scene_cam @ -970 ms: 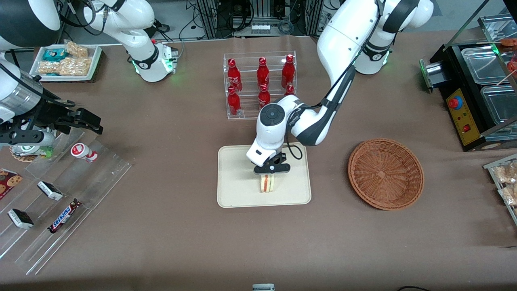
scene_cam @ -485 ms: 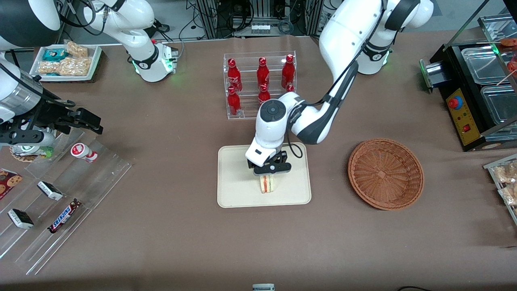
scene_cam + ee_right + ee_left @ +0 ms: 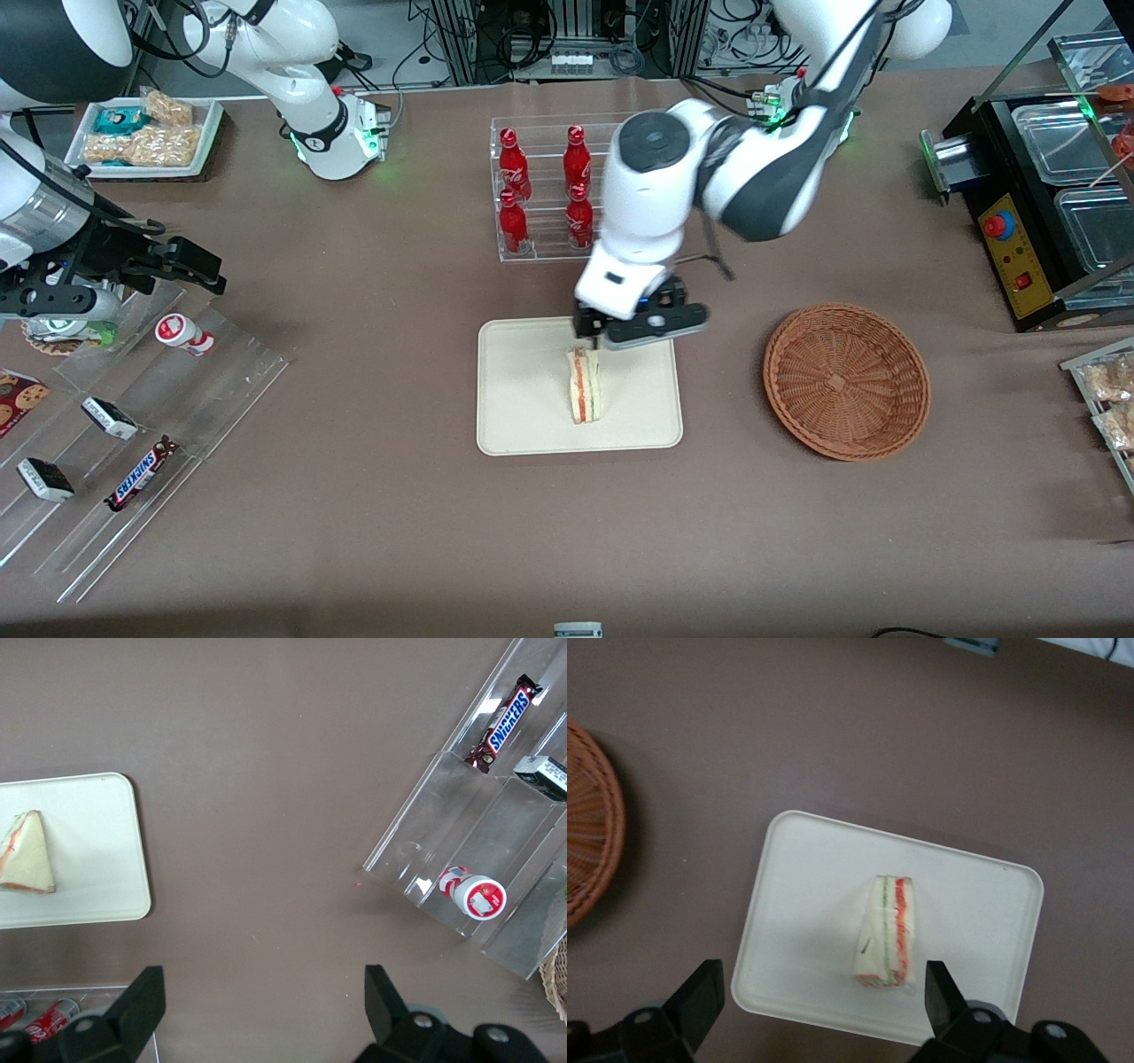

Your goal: Place sandwich from basket to tray

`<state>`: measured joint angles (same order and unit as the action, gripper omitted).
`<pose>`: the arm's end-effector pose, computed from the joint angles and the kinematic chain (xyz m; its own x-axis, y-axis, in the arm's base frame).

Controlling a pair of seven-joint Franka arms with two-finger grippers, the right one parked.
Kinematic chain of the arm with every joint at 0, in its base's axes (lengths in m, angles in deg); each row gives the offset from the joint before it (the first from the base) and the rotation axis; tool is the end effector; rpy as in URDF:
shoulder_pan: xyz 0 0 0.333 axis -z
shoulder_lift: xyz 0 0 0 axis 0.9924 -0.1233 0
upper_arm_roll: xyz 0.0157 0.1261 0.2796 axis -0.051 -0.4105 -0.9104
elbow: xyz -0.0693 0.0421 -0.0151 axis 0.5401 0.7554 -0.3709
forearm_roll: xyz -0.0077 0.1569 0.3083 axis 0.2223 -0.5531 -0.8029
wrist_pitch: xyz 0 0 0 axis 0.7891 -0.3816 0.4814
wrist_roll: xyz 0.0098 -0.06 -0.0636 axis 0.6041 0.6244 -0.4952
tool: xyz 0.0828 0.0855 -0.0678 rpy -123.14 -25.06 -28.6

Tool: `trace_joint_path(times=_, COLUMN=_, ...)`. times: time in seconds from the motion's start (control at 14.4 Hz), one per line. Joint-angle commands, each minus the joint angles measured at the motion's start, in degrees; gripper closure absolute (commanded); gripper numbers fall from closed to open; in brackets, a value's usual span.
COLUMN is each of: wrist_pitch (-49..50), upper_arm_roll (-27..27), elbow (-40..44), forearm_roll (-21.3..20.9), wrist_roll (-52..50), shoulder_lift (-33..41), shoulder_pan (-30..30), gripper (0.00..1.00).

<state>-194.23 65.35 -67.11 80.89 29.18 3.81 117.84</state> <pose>0.5203 -0.3700 0.4530 0.9387 0.3020 0.1663 0.2954 -0.9533 0.0634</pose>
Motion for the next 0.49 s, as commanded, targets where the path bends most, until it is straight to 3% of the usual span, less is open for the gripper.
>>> trace_joint_path(times=0.0, wrist_pitch=2.39, upper_arm_roll=0.47, elbow=-3.57, forearm_roll=0.01, wrist_roll=1.24, shoulder_lift=2.87, shoulder_pan=-5.46, gripper=0.00)
trace_joint_path(times=0.42, wrist_pitch=7.22, upper_arm_roll=0.47, elbow=-11.21, forearm_roll=0.19, wrist_roll=14.67, shoulder_lift=11.12, shoulder_pan=-17.67, gripper=0.00)
